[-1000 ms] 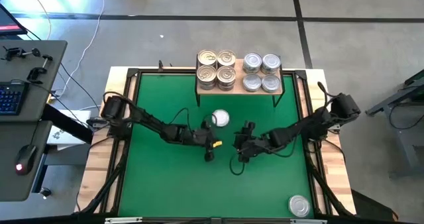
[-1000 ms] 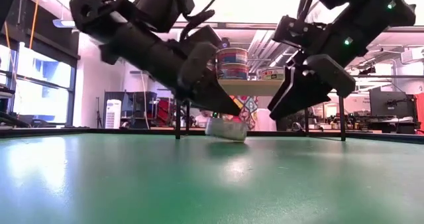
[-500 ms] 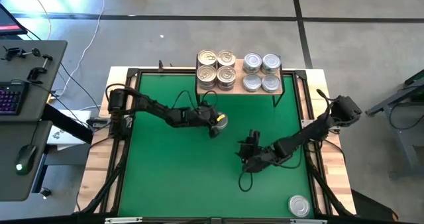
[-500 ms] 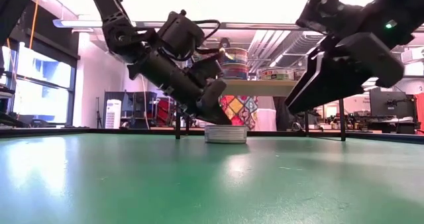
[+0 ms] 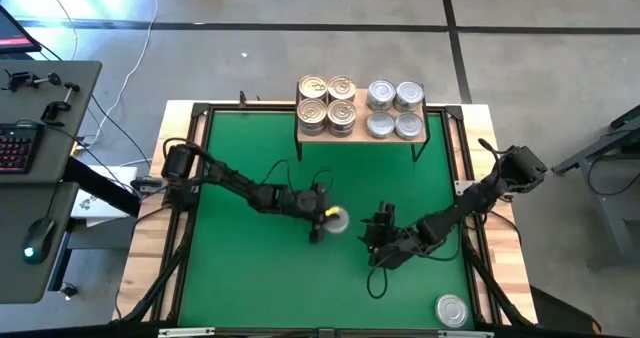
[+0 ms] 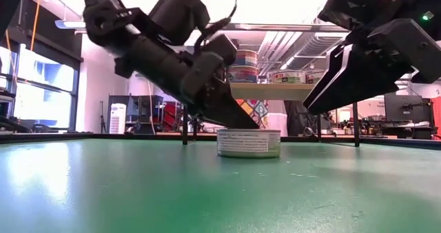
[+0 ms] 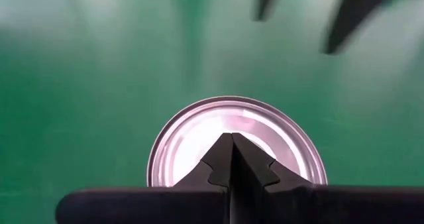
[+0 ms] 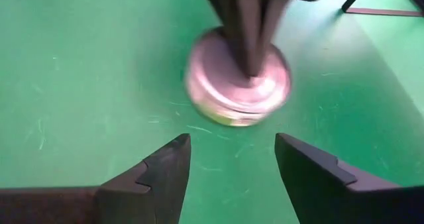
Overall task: Stack canned seafood by type on shelf
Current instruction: Stack the green tuna can on top of the green tuna can on the shelf
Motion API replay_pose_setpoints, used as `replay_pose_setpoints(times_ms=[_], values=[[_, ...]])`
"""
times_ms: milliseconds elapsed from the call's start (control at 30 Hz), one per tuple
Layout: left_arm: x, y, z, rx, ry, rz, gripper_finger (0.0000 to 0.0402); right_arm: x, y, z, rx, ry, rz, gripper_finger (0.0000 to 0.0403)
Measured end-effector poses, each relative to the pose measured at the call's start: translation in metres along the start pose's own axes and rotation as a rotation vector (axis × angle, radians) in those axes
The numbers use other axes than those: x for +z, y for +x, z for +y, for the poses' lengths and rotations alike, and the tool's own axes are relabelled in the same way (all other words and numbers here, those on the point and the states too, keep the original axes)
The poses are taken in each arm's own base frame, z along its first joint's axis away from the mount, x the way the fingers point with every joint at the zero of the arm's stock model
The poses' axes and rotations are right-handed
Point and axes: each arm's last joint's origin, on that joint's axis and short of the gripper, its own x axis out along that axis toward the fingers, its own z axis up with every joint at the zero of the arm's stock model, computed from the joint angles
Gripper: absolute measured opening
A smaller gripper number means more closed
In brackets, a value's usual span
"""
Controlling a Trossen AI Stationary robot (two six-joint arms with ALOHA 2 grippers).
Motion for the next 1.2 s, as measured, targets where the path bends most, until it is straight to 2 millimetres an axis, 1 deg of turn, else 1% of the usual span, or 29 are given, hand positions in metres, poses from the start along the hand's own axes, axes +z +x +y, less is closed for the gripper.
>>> replay_pose_setpoints(times_ms=[100, 167, 367, 500, 733, 800, 900, 1033, 1200], values=[[0.003, -0.004, -0.010, -0.008, 0.014, -0.012, 0.0000, 0.000, 0.000, 0.000, 0.000, 0.001, 0.000, 0.0213], [0.004, -0.005, -0.011, 0.009, 0.015, -0.023, 0.0000, 0.000, 0.000, 0.000, 0.000, 0.002, 0.000, 0.0213], [0.005, -0.005, 0.004, 0.092, -0.002, -0.016, 0.0000, 0.000, 0.000, 0.000, 0.000, 0.003, -0.001, 0.0213], [0.004, -0.004, 0.011, 0.111, -0.012, -0.004, 0.0000, 0.000, 0.000, 0.000, 0.001, 0.004, -0.002, 0.0213], [-0.002, 0.003, 0.015, 0.098, -0.024, 0.012, 0.0000, 0.003, 0.000, 0.001, 0.018, 0.004, -0.020, 0.0213], [-0.003, 0.004, 0.015, 0.099, -0.024, 0.015, 0.0000, 0.006, 0.000, 0.003, 0.059, -0.034, -0.041, 0.0213], [-0.004, 0.004, 0.015, 0.089, -0.024, 0.024, 0.0000, 0.009, 0.005, 0.010, 0.110, -0.145, -0.091, 0.0213], [-0.005, 0.004, 0.018, 0.086, -0.029, 0.031, 0.0000, 0.006, 0.018, 0.017, 0.102, -0.284, -0.119, 0.0213], [-0.005, 0.005, 0.023, 0.073, -0.039, 0.039, 0.0000, 0.004, 0.030, 0.014, 0.029, -0.286, -0.119, 0.0213]])
